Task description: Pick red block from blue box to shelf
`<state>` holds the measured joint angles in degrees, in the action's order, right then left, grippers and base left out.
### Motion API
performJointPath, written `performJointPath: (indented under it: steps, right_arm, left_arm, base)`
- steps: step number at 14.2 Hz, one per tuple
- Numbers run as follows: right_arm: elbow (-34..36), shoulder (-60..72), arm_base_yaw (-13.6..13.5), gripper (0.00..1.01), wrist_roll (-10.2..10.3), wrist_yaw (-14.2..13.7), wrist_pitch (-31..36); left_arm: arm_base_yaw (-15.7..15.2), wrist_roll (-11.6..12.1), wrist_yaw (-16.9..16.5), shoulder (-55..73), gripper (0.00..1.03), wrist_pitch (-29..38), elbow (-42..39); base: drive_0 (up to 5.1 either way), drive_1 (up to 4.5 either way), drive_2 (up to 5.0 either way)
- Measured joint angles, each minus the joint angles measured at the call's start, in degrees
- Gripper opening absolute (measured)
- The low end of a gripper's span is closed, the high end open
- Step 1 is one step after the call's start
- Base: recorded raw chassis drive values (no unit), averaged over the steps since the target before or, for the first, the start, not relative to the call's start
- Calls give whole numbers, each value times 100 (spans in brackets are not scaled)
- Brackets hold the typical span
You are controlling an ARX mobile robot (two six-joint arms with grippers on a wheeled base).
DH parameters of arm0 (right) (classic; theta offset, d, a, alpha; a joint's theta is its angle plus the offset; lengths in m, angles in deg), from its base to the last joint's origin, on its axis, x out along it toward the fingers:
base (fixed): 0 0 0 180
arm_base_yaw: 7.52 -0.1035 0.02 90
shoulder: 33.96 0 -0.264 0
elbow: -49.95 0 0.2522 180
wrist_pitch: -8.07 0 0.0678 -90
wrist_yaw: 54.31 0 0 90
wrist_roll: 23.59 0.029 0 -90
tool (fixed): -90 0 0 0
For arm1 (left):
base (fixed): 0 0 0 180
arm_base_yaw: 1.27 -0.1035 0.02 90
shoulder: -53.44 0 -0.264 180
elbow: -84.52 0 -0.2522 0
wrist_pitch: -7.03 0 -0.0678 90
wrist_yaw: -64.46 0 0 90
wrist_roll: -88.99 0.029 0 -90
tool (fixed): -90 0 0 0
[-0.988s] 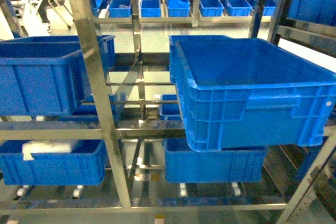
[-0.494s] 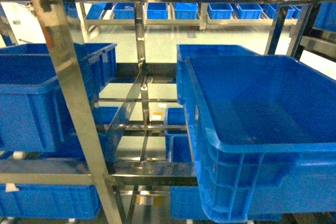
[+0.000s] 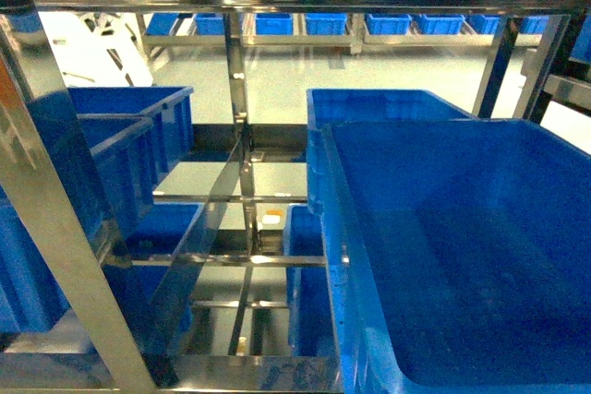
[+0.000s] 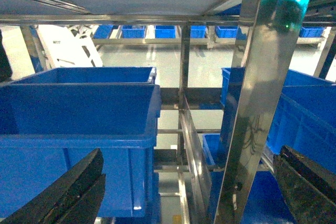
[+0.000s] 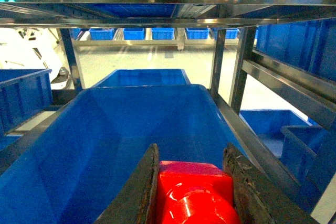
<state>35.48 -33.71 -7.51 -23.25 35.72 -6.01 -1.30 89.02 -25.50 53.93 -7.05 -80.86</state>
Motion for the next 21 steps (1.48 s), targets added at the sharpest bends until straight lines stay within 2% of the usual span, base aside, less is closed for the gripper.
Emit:
performJointPath:
  steps: [21]
  right_arm:
    - [0, 0, 0, 29, 0, 0, 4]
  left_arm:
    - [0, -2, 0, 0, 98, 7, 0]
  base:
    - [0, 0, 0]
